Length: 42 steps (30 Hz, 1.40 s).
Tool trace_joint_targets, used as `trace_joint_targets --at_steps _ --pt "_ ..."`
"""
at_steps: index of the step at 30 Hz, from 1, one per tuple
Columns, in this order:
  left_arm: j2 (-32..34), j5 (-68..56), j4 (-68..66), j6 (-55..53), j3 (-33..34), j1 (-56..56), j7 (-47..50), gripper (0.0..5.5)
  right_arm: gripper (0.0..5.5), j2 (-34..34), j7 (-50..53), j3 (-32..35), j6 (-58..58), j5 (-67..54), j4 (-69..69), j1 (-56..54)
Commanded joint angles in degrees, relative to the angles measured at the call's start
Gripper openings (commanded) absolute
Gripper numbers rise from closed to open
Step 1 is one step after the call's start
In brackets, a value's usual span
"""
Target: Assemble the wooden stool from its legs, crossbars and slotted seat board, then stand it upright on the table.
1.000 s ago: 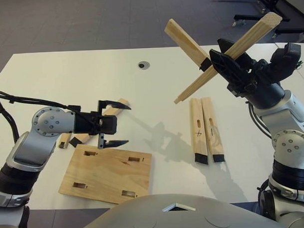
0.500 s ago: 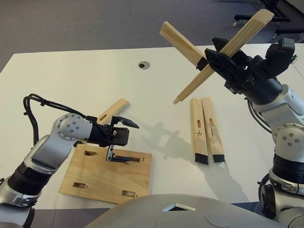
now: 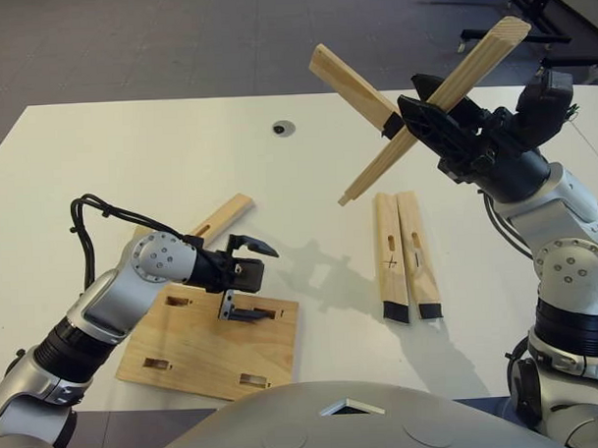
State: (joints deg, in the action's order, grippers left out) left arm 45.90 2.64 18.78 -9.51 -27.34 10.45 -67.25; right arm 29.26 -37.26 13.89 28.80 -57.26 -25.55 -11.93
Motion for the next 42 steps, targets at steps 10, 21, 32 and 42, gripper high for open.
trace_joint_targets --at_steps 10,21,32,42 --pt "-3.46 9.84 -14.26 -0.11 -0.65 6.65 9.49 5.4 2.14 -1.67 2.43 -0.34 -0.82 1.26 -2.72 1.01" --pt "-10.43 10.76 -22.25 -8.72 4.94 13.79 19.56 5.4 2.14 -4.09 4.6 -1.83 -2.27 3.18 -6.04 2.98" --pt "-19.71 8.42 -22.81 -17.75 7.85 13.68 25.64 5.4 2.14 -7.15 6.79 -8.33 -5.07 11.09 -8.18 5.08" --pt "-21.82 5.47 -17.91 -22.29 11.53 11.43 28.86 5.4 2.14 -10.71 11.4 -15.77 -6.9 20.99 -10.36 9.73"
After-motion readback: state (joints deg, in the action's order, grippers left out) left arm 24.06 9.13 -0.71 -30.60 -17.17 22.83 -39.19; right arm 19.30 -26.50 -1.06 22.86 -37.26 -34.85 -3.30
